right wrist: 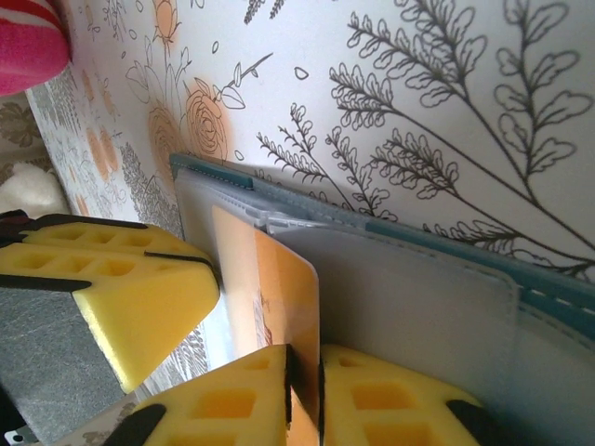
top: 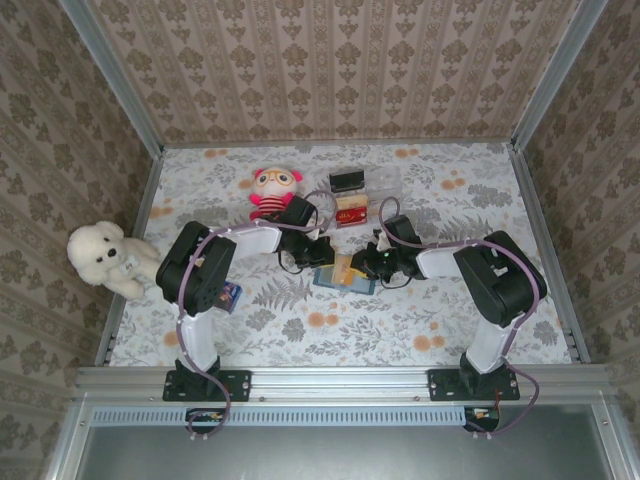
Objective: Take the credit cards out of the card holder
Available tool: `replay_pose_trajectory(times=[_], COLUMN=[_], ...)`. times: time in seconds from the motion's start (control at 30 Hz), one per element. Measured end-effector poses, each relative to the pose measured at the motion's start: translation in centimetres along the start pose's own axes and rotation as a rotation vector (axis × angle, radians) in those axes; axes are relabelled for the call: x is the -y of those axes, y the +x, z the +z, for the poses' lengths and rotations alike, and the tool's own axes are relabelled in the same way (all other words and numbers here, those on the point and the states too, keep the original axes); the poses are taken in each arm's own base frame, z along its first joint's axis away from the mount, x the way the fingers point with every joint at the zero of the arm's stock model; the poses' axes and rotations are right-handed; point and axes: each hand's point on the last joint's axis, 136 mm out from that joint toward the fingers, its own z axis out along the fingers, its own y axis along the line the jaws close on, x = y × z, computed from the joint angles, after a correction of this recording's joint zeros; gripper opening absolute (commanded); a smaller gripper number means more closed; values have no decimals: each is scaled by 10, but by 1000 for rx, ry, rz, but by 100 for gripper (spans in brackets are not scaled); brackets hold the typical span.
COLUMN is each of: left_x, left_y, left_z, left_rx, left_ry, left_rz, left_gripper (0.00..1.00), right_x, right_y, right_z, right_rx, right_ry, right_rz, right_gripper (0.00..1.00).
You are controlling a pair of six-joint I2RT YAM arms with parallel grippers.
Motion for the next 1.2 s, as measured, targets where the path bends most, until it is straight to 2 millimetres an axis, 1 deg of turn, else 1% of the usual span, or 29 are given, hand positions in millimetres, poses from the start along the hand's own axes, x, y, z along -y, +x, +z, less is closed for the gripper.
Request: replay_pose_trajectory(times=[0.1,0.17,0.3,0.37,0.43,0.5,0.6,0.7,0.8,0.87,0.97,1.0,1.07,1.2], left_x=[0,0,0,2,2,3,3,10,27,42,59,62,69,74], left_y=[0,0,-1,-1,0,0,3,2,-3,-8,-12,-12,-10,-3], left_z=[0,-1,-3,-5,-7,-11,-20,-37,-63,-86,-117,-123,-134,-137], left_rx=[1,2,7,10,14,25,47,88,157,221,307,326,358,365], left_ry=[0,-3,-8,-7,-8,-13,-21,-6,33,67,115,129,163,216], left_rz=[3,6,12,18,19,21,17,11,25,39,49,48,44,11], left_gripper=[9,12,19,24,31,35,42,45,53,59,67,69,74,79], right_x=[0,-3,-4,-3,-2,-8,-26,-50,-71,-80,-89,-91,-98,-110], right_y=[-1,-2,-1,-1,1,1,0,-2,-6,-9,-13,-14,-17,-19], right_z=[-1,-6,-24,-35,-47,-57,-73,-91,-106,-111,-115,-116,-118,-123], right_rx=[6,16,52,76,98,121,158,208,255,281,302,307,323,342], right_ry=[-1,-6,7,17,25,13,-32,-95,-155,-187,-220,-231,-264,-332], right_rz=[-2,-6,-15,-21,-23,-33,-67,-112,-147,-156,-155,-155,-154,-146], right_gripper=[4,2,0,0,0,0,0,0,0,0,0,0,0,0])
